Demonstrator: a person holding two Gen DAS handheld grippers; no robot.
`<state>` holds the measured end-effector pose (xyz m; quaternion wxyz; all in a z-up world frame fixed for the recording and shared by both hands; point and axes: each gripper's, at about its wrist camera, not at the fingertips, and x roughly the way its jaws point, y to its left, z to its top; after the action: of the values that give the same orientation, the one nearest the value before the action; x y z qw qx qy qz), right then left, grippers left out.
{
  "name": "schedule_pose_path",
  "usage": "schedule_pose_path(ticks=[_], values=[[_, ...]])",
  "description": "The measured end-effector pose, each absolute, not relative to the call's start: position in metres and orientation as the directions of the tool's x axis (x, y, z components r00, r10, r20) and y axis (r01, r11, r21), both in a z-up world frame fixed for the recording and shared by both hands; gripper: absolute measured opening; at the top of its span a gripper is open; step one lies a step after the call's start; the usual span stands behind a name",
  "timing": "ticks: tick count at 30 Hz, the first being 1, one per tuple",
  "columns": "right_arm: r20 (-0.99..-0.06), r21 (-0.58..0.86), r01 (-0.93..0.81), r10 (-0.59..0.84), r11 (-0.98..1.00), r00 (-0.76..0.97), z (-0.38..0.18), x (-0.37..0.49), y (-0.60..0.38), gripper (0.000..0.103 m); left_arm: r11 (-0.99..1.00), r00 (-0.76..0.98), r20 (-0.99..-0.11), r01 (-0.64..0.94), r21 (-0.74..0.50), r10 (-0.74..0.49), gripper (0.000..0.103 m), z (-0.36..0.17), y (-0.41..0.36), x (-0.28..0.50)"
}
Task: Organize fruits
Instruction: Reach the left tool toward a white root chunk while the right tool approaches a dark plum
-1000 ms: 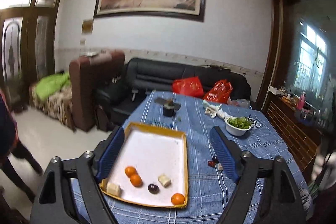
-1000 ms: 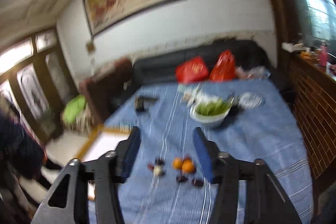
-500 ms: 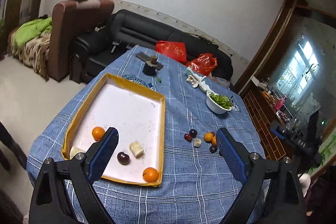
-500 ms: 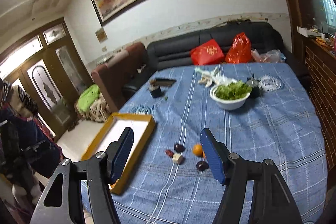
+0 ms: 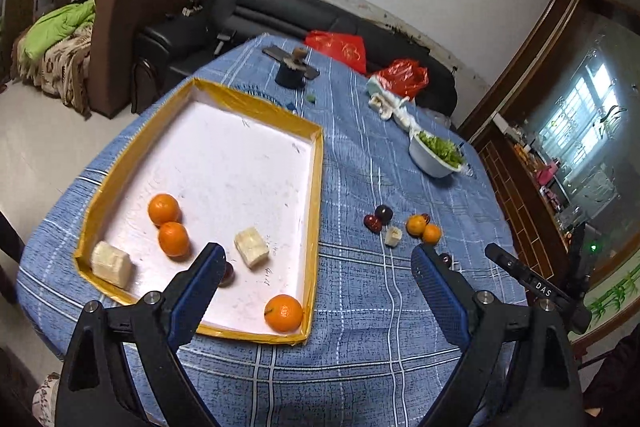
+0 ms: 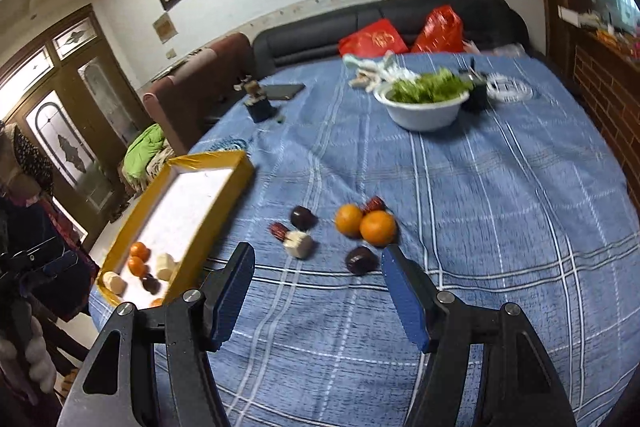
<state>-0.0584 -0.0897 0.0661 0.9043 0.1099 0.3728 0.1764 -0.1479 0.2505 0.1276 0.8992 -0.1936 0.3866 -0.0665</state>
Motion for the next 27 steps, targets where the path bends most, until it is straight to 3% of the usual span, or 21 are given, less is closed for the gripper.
schedule_pose_path(ticks=[16,24,26,27], values=[[-0.699,0.376,-0.199,0.418,0.905,0.581,0.014,-0.008,-0.087,0.071,0.9,0.61,-0.716,-0.011,-0.435,-0.339,0.093,0.086,0.224,-0.103],[-0.712,0.329,-0.257,0.417,0.909,0.564,0.001,-0.001,-0.059,0.062,0.915,0.582,-0.739,0.023,-0.402,-0.339,0.093,0.082,0.191,-0.084],[-0.714,0.313,-0.278,0.418,0.908,0.561,-0.003,0.0,-0.055,0.062,0.929,0.587,-0.74,0.057,-0.367,-0.328,0.089,0.083,0.178,-0.079],[-0.717,0.299,-0.281,0.409,0.912,0.564,-0.005,0.001,-0.053,0.062,0.936,0.594,-0.74,0.072,-0.344,-0.317,0.08,0.084,0.171,-0.077]])
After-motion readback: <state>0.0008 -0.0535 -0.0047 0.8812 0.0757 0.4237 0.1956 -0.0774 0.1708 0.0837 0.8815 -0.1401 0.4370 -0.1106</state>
